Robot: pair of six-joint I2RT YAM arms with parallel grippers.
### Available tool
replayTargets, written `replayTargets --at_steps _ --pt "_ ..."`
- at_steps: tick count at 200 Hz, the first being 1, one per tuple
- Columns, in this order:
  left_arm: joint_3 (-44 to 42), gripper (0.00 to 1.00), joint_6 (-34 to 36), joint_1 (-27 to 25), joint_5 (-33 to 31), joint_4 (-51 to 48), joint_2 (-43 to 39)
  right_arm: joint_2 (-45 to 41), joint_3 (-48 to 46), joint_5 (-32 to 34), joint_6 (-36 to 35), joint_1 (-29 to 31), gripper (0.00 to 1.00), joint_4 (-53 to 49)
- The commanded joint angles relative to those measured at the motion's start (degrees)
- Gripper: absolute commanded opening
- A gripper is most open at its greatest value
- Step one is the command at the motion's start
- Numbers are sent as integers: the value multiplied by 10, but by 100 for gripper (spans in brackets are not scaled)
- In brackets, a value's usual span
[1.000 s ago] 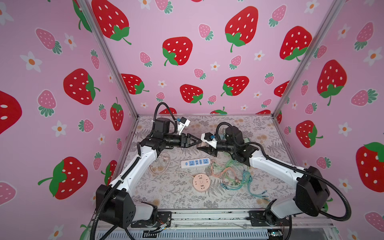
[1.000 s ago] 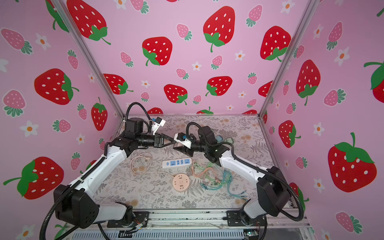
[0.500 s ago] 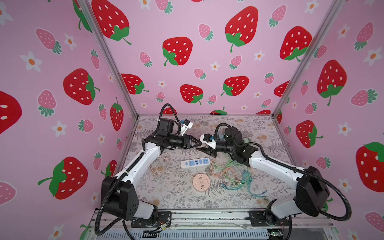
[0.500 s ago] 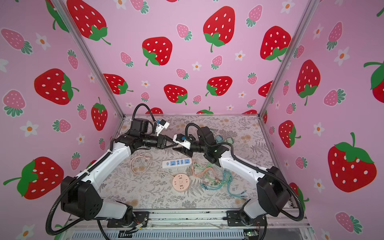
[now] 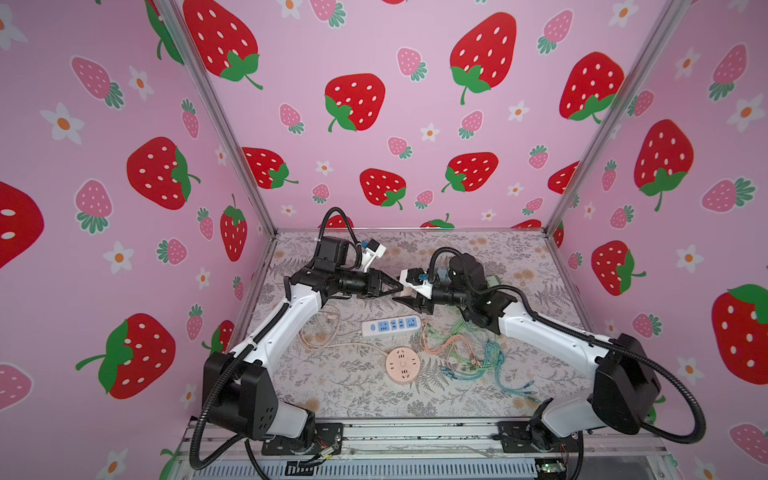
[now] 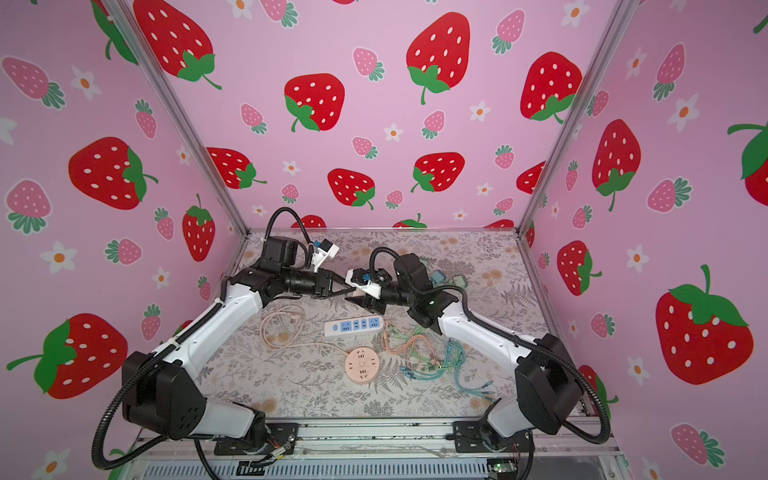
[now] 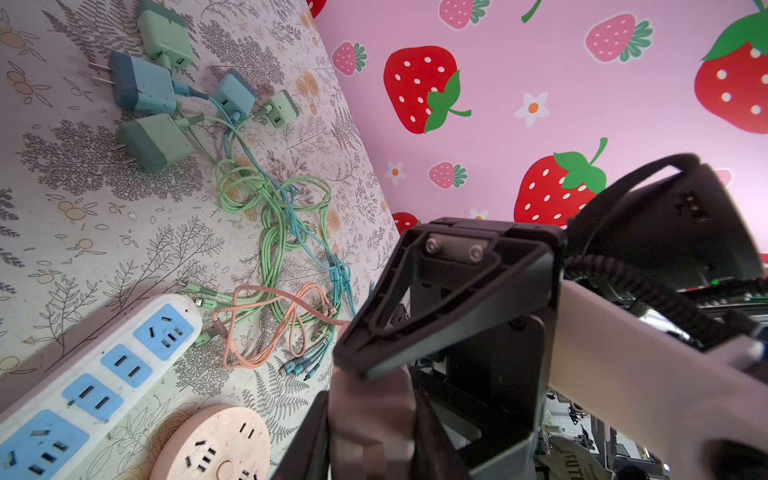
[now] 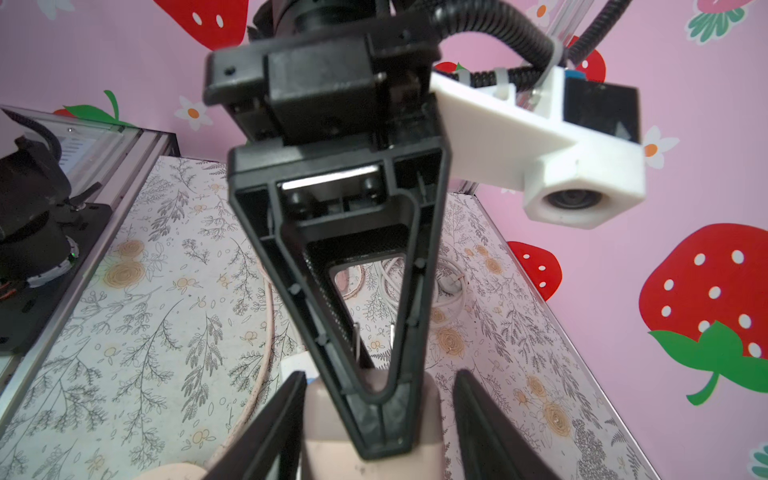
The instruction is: Insert the plug
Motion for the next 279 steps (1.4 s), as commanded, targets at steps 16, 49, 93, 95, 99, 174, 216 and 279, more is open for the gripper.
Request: replayTargets --at_steps 16,49,93,95,99,174,216,279 --pt "28 0 -14 1 -10 26 8 -75 -30 31 29 -7 72 -4" --pt "26 0 -28 5 -25 62 8 -131 -64 17 110 -29 75 -3" --pt "9 0 -70 8 -27 161 -6 -158 -113 -86 240 -39 71 23" --pt "9 0 -72 8 -25 167 -6 -157 -116 -90 246 -39 71 28" --pt "7 0 -78 8 -23 179 -8 -156 -122 -98 259 -40 71 38" --pt "-55 0 -107 8 1 325 -69 -81 -173 -130 478 -74 71 262" --pt "-101 0 -74 8 5 345 -114 -24 -144 -172 577 -88 72 381" --pt "-149 0 -68 8 -3 382 -152 12 -105 -207 653 -88 71 475"
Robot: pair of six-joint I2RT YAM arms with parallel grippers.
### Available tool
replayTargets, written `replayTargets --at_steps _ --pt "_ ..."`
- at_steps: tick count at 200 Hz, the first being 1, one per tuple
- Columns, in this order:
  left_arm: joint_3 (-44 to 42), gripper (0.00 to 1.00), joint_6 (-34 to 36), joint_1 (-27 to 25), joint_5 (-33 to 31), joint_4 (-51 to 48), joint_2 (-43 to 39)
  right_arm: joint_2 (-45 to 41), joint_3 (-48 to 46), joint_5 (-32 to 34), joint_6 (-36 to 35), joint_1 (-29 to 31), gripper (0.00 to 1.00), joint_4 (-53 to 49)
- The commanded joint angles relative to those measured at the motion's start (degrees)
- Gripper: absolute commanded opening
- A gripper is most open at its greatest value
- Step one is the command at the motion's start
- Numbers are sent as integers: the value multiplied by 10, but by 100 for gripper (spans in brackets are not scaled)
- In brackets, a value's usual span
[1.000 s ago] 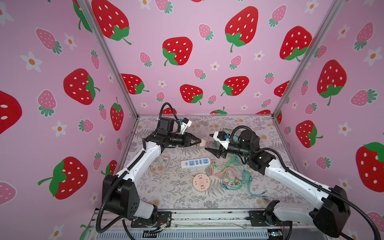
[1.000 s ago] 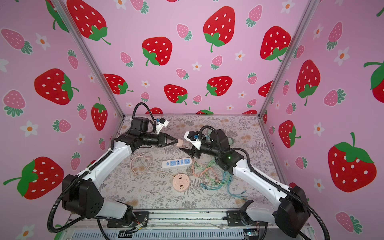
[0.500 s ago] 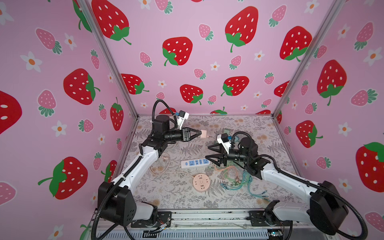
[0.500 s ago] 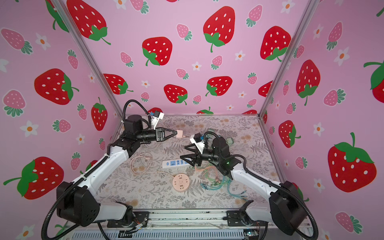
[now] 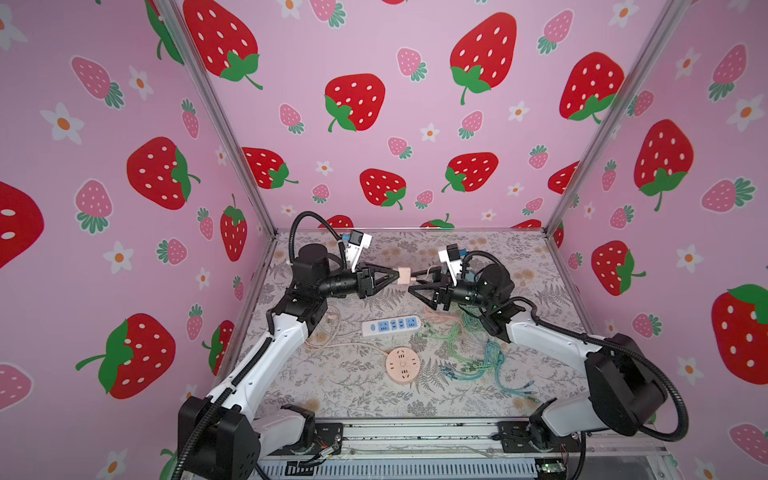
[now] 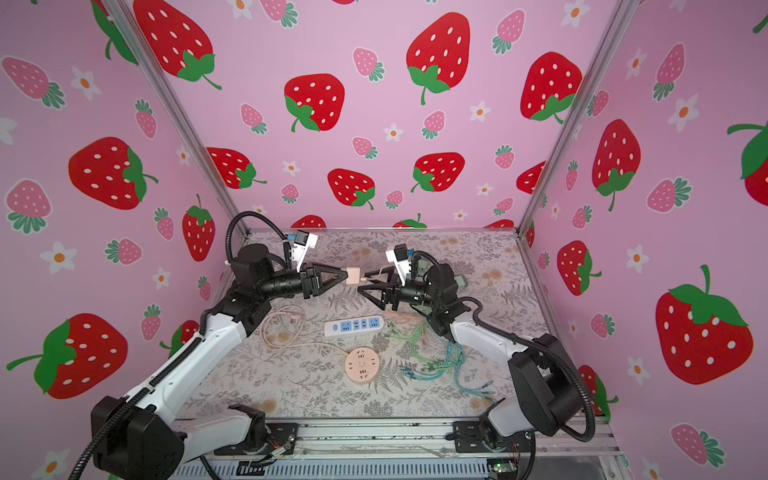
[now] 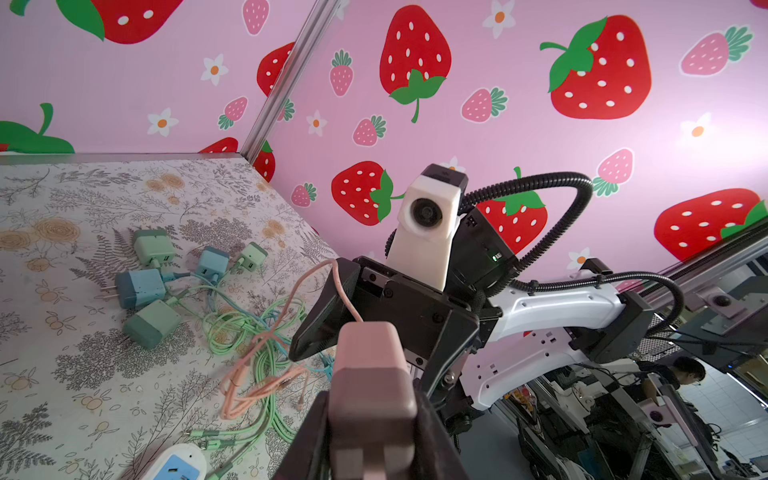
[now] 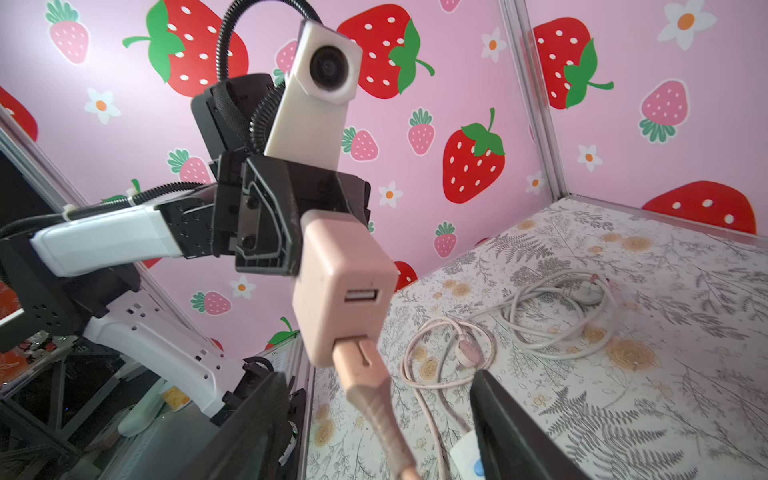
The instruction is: Insert the plug
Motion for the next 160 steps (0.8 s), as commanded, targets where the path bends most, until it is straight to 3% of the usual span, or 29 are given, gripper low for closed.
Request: replayTargets --at_steps 1,76,160 --pt "-12 0 12 1 11 37 -13 8 31 -27 52 0 71 80" --pt "-52 0 -9 0 -2 117 -12 42 74 -50 102 4 60 95" --pt "-90 0 -2 0 -27 170 -47 69 92 -81 103 14 55 68"
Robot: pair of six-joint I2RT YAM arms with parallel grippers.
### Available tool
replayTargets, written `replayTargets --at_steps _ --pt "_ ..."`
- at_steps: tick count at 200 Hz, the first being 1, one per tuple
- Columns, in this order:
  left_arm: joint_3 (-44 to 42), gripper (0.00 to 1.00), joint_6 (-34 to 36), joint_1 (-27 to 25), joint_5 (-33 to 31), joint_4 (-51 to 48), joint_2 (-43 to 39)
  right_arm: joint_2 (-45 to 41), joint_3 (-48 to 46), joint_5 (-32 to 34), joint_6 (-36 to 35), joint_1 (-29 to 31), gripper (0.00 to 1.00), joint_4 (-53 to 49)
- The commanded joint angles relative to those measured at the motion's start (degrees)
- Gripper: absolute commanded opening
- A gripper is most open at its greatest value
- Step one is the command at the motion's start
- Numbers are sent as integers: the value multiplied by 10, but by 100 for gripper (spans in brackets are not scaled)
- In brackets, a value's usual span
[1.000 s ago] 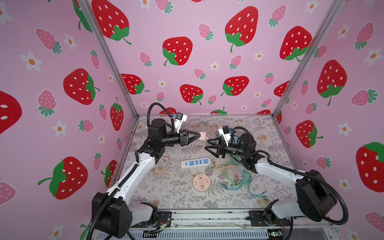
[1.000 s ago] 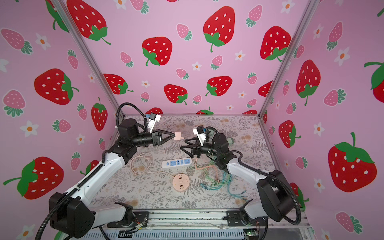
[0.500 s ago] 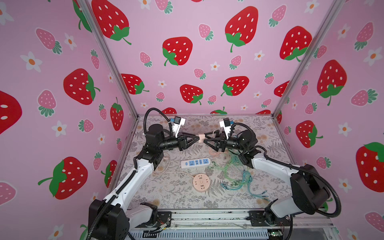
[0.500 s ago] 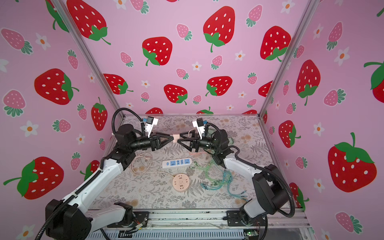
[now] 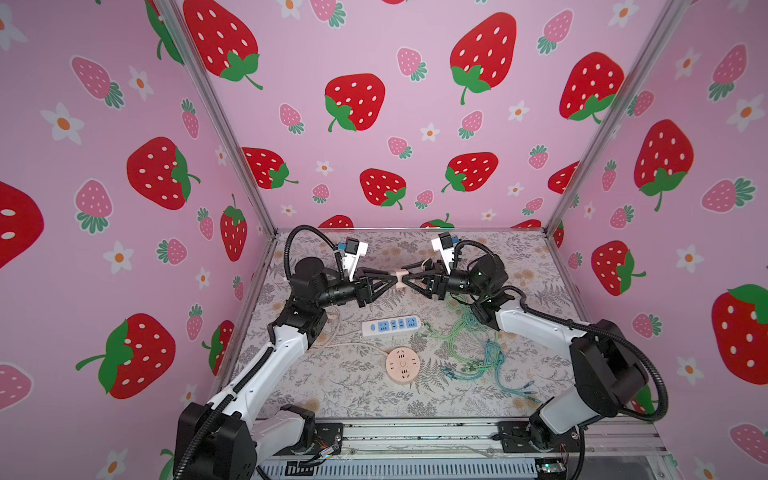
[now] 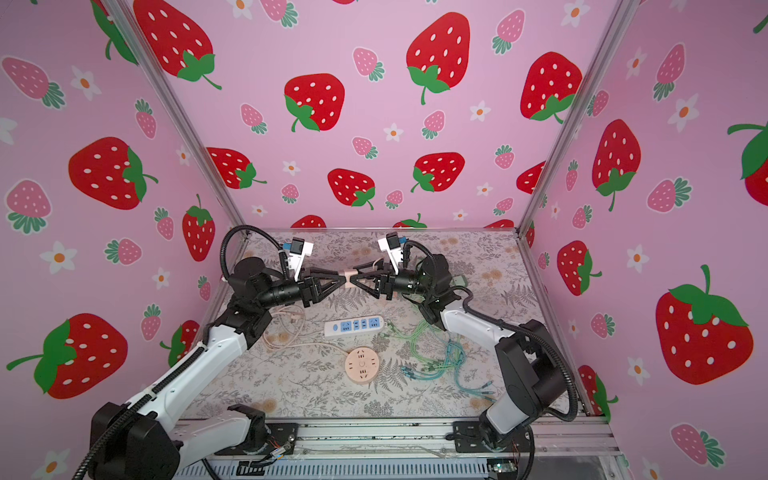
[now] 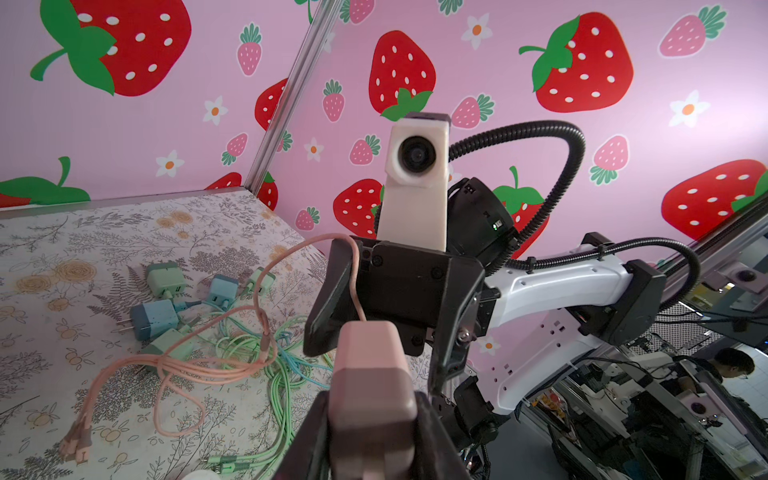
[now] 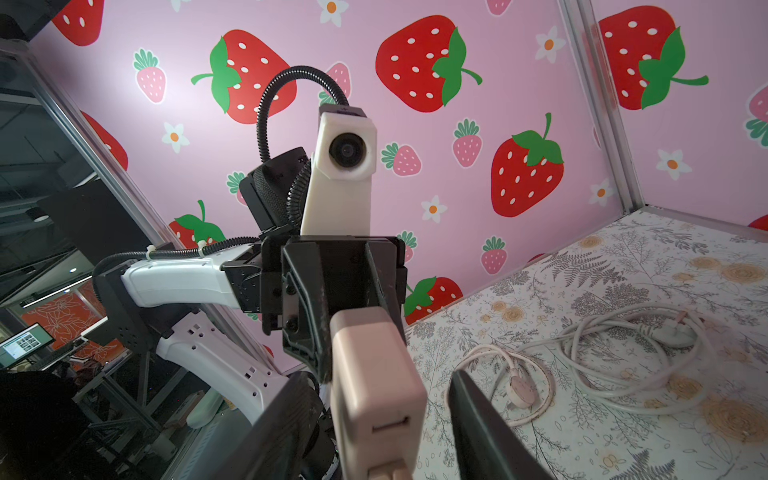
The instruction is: Insert the plug
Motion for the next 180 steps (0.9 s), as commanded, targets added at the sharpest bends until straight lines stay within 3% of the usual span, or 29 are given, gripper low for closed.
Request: replayTargets --at_steps 1,35,82,141,156,180 --pt "-8 0 2 0 -10 47 -16 6 20 -28 16 7 55 18" --pt "-13 0 2 -1 -10 57 -21 13 22 -43 30 10 52 38" --pt "-12 0 0 -1 5 58 -25 20 14 -66 87 9 40 134" --pt "-12 0 3 -1 -4 46 -34 22 14 -80 111 11 24 168" --pt "-6 5 8 -1 -1 31 -32 21 12 -78 110 11 19 166" --pt "11 21 19 1 4 -14 -30 19 9 -76 101 10 16 154"
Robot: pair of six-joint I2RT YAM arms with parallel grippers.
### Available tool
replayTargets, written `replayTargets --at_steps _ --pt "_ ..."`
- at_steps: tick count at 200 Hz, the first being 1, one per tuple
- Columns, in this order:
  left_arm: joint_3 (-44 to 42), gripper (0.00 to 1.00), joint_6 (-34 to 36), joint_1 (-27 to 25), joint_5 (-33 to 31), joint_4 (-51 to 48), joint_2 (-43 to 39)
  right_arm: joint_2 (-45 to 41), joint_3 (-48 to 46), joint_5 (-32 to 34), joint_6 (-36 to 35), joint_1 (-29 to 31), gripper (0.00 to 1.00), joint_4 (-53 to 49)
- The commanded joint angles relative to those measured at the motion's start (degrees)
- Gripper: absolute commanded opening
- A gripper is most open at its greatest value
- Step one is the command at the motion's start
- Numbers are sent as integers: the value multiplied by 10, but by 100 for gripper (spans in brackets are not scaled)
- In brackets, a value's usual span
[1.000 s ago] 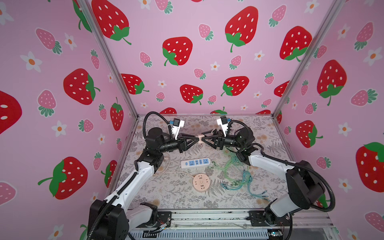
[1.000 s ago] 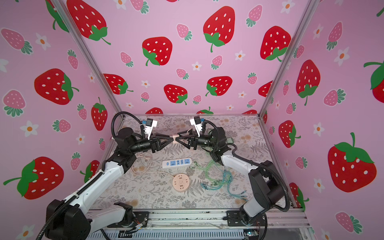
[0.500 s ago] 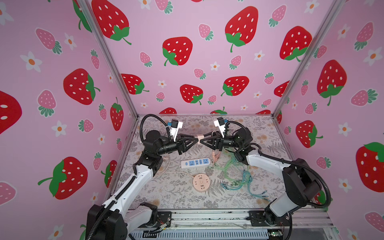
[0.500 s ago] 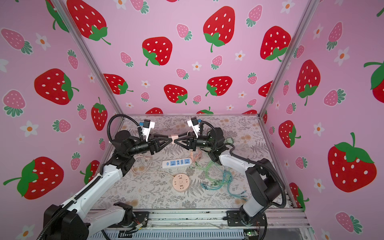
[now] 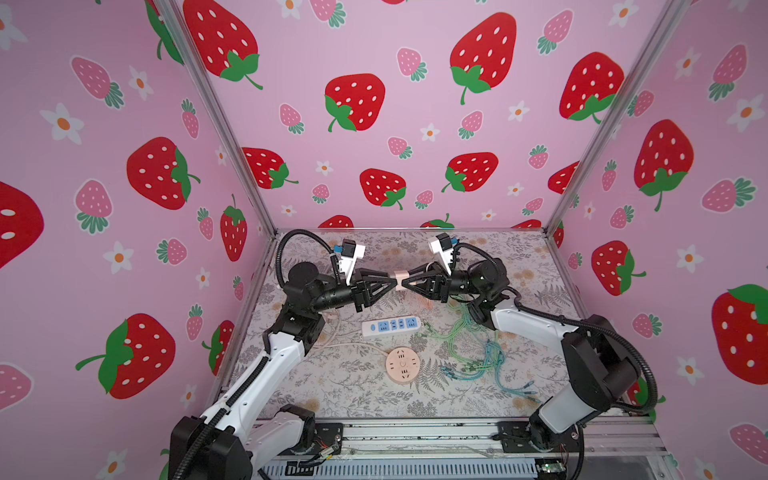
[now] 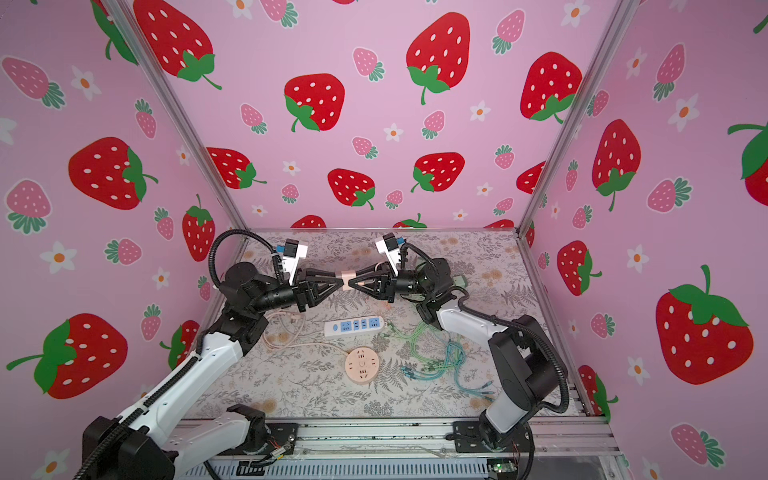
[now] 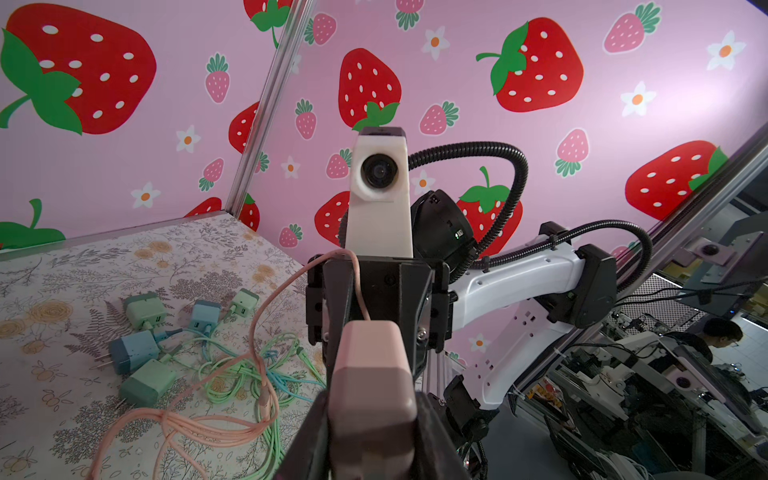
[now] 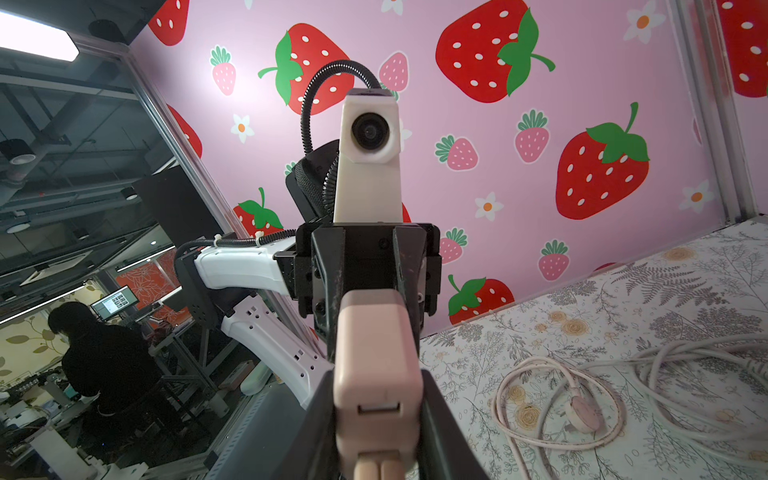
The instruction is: Insert the plug
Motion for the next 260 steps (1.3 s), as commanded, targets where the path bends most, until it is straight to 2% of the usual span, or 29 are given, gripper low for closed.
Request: replayTargets --at_steps 1,39,76,94,119,138,172,216,260 --pt "23 21 21 4 -9 -43 2 -4 6 -9 9 4 16 31" --pt "26 51 20 24 -19 -80 -12 -24 6 -1 -60 -12 13 -68" --pt "24 63 28 37 -22 -121 -34 -38 31 3 -131 -39 10 -192" --pt "25 65 41 39 -43 -162 -50 -35 59 10 -190 -48 9 -279" --pt "21 65 59 43 -91 -232 -75 -11 144 49 -324 -50 9 -469" --pt "15 65 64 45 -158 -296 -96 29 219 67 -388 -50 9 -575" --pt "1 65 51 45 -312 -429 -111 122 352 96 -441 -49 9 -680" --pt "-68 64 -3 45 -376 -452 -117 251 572 230 -556 -12 9 -869" --pt "-123 61 -46 45 -392 -440 -89 354 711 300 -607 22 9 -994"
